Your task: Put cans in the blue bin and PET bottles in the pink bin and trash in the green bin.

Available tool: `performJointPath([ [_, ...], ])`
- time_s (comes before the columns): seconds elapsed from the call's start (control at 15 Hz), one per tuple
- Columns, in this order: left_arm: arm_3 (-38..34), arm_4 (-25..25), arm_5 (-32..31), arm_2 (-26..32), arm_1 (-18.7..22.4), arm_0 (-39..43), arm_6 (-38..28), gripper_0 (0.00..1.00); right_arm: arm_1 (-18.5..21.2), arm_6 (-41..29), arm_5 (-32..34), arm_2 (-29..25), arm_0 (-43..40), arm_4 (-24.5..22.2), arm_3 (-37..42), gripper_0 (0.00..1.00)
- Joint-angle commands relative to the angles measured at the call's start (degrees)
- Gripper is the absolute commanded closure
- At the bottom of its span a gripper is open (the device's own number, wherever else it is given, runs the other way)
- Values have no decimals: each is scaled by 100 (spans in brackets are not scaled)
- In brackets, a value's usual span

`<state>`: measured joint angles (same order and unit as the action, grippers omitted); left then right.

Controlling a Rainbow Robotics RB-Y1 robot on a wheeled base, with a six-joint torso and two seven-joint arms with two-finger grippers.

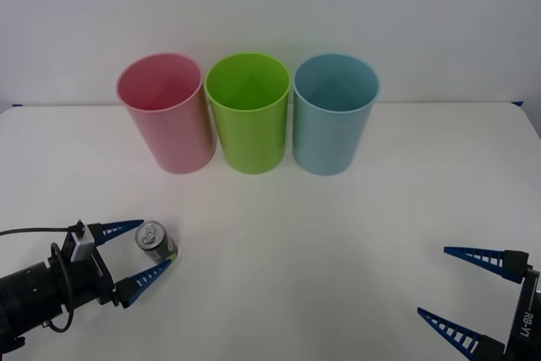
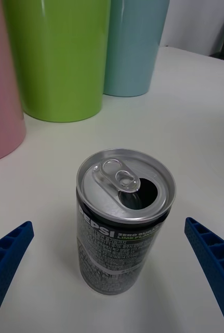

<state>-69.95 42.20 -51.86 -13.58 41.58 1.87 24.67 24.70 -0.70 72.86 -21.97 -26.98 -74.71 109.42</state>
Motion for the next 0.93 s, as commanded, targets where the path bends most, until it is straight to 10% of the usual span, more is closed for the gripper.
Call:
performJointPath([
  [0.07, -1, 148, 62, -5, -79, -81, -50, 0, 0, 0, 0, 0, 0, 0, 0, 0],
  [0.2, -1, 262, 80, -5, -132, -134, -112, 8, 0, 0, 0, 0, 0, 0, 0, 0],
  [0.47, -1, 438, 159, -5, -255, -231, -217, 100, 0, 0, 0, 0, 0, 0, 0, 0],
  [0.93, -1, 544, 132, -5, -334, -301, -191, 100, 0, 0, 0, 0, 0, 0, 0, 0],
])
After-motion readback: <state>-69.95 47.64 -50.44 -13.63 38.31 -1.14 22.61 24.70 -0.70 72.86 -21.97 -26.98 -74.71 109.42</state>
